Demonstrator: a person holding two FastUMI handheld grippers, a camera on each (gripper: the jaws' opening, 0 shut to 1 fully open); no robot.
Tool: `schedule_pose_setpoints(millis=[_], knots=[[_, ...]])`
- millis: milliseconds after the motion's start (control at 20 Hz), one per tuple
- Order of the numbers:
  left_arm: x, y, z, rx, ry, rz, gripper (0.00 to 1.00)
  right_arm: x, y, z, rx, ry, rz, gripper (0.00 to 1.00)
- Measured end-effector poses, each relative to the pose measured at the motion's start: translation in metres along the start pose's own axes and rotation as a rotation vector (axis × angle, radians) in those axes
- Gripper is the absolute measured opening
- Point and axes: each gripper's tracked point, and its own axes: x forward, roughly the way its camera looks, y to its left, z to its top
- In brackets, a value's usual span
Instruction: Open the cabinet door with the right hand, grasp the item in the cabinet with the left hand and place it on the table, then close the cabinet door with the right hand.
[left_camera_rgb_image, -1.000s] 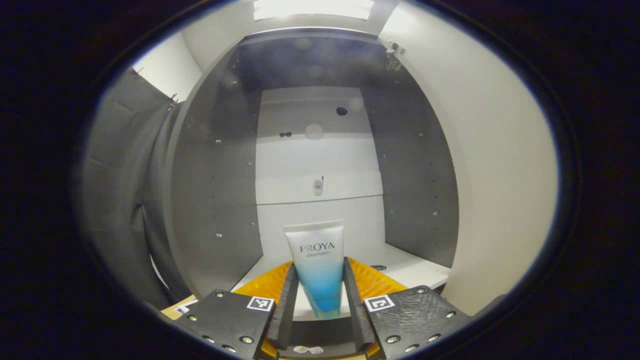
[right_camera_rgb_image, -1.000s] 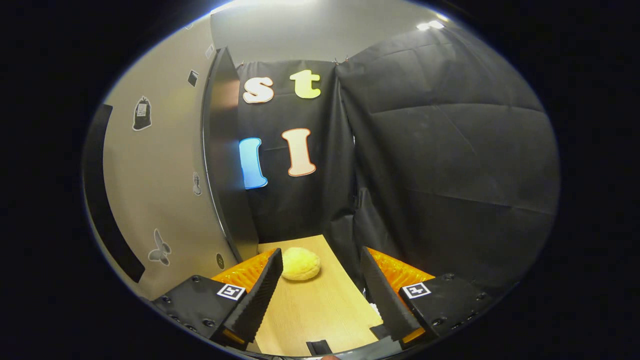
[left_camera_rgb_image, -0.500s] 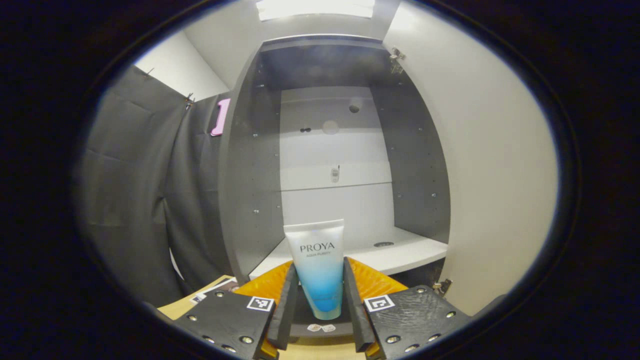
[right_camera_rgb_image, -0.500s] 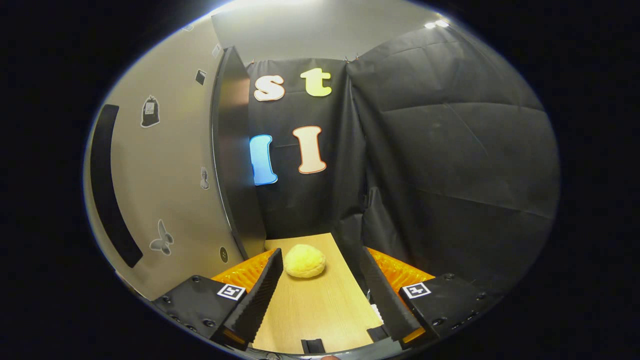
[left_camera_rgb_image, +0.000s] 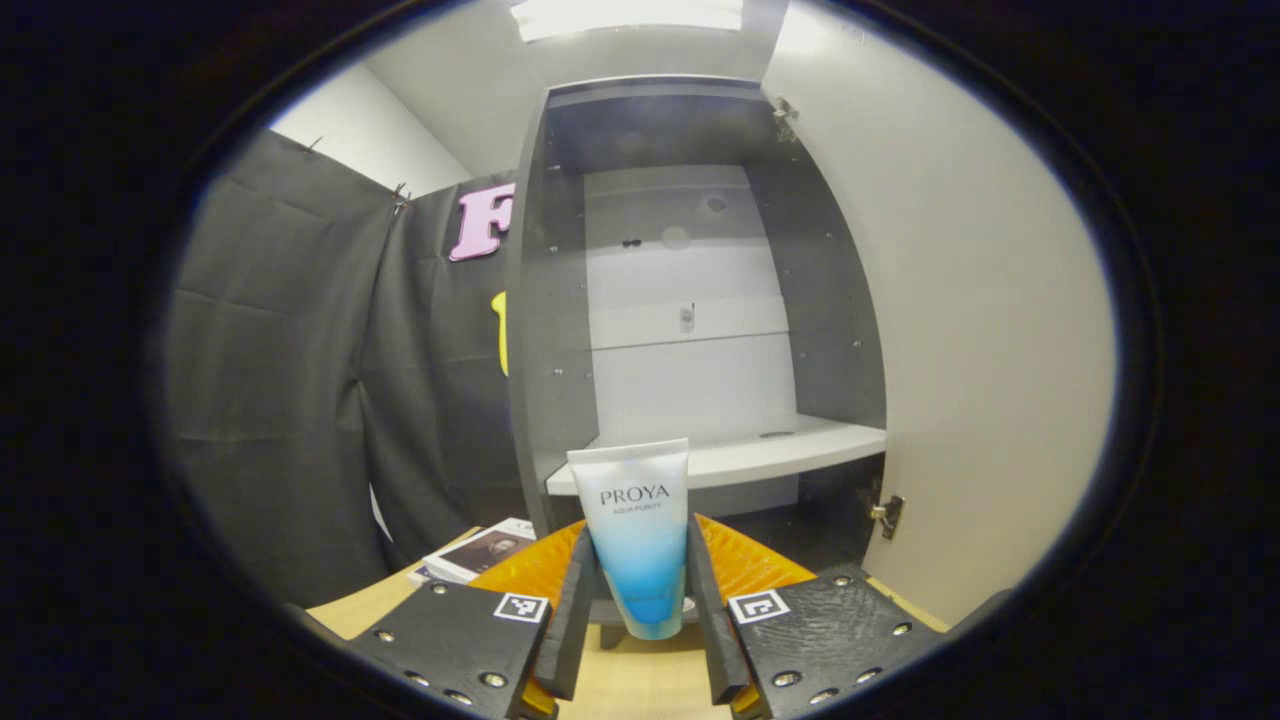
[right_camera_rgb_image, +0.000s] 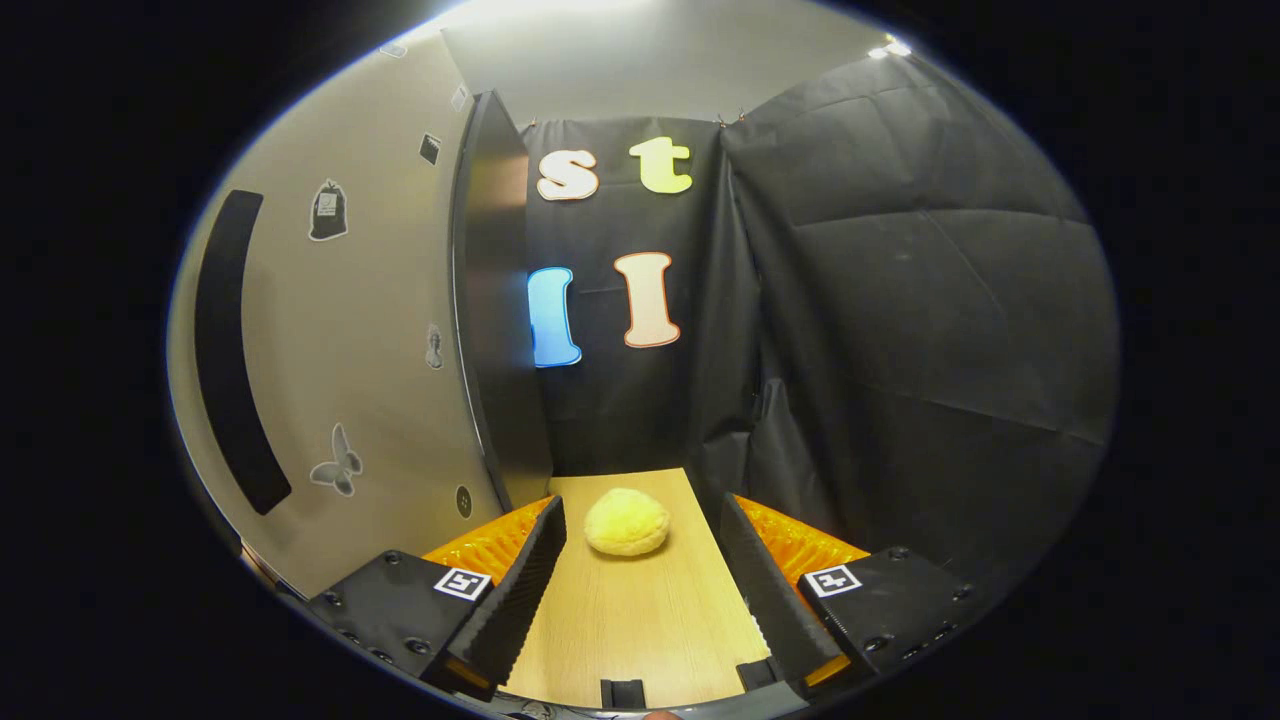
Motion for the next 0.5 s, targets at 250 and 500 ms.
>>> schedule_pose_setpoints(millis=[250,500], knots=[[-0.025,0.008,-0.027,-0.034,0.016,0.008,0.51,-0.003,0.005,0.000,-0.028,-0.012,0.018,0.98],[-0.054,0.016,-0.060,-0.038,0.030,0.001,0.52,0.001,0.011,0.002,-0.036,-0.025,0.022,0.98]])
